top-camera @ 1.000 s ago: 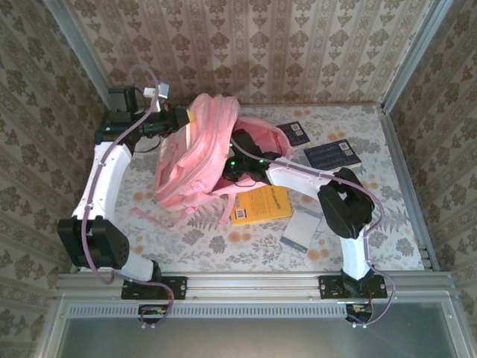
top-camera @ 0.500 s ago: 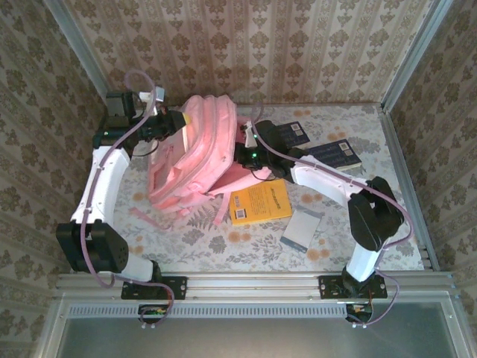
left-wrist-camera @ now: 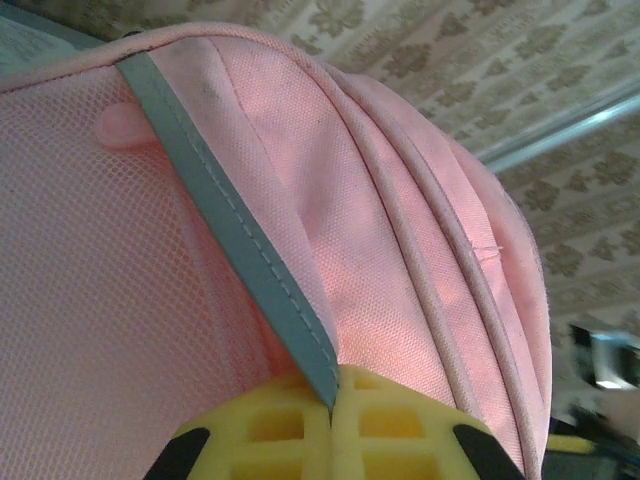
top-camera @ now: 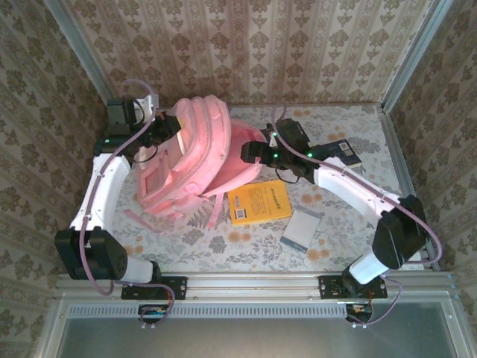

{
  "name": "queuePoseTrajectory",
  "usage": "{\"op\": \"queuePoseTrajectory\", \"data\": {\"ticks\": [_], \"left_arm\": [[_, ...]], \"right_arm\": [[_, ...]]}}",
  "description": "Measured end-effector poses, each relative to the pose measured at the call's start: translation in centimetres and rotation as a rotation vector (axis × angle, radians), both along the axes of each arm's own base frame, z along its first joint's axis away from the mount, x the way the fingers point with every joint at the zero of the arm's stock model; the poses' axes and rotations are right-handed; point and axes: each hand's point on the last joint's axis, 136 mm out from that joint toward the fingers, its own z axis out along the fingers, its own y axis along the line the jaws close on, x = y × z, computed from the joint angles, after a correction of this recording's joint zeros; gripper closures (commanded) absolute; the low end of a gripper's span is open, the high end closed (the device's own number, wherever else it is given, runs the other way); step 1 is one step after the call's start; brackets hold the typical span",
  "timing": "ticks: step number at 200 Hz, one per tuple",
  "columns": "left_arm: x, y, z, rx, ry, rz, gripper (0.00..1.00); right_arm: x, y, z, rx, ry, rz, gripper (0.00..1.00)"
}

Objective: Pack books, pencil case, and school supplies into a backpack

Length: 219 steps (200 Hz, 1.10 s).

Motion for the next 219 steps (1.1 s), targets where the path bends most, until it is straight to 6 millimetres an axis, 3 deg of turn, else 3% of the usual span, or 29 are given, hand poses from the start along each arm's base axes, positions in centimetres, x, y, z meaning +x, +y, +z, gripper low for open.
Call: {"op": "queuePoseTrajectory", "data": {"ticks": [18,39,78,104,158,193,219], "left_arm": [[0.5,0.5,-0.9,0.028,-0.015,0.041,1.00],[0.6,0.5,-2.5,0.048,-0.025,0.066,1.00],[0.8,-0.6,-6.7,0.007,0.033,0.062,1.00],[1.1,-1.2,-8.4,-0.048,0.085,0.053,1.00],[1.2,-1.7,-7.9,-0.092,0.086,0.048,1.00],[1.0,-2.2,-7.9,-0.093,0.089,0.038,1.00],[0.9,-2.6,-8.0,-0.092,0.090,0.029,1.00]], "right_arm": [[-0.6,-1.5,0.5,-0.034,-0.010,-0.014,0.03],[-1.8,-2.7,-0.3,-0.074,0.013,-0.014,0.07],[-5.6,-4.9,-5.2,-0.175,0.160,0.002,0.09],[-8.7,-6.1,-7.9,-0.248,0.249,0.024,0.13],[-13.8,-6.2,-12.7,-0.400,0.354,0.095,0.17],[-15.0,-7.6,-15.8,-0.480,0.430,0.050,0.21],[-15.4,-8.7,-17.0,-0.511,0.458,-0.003,0.24]]}}
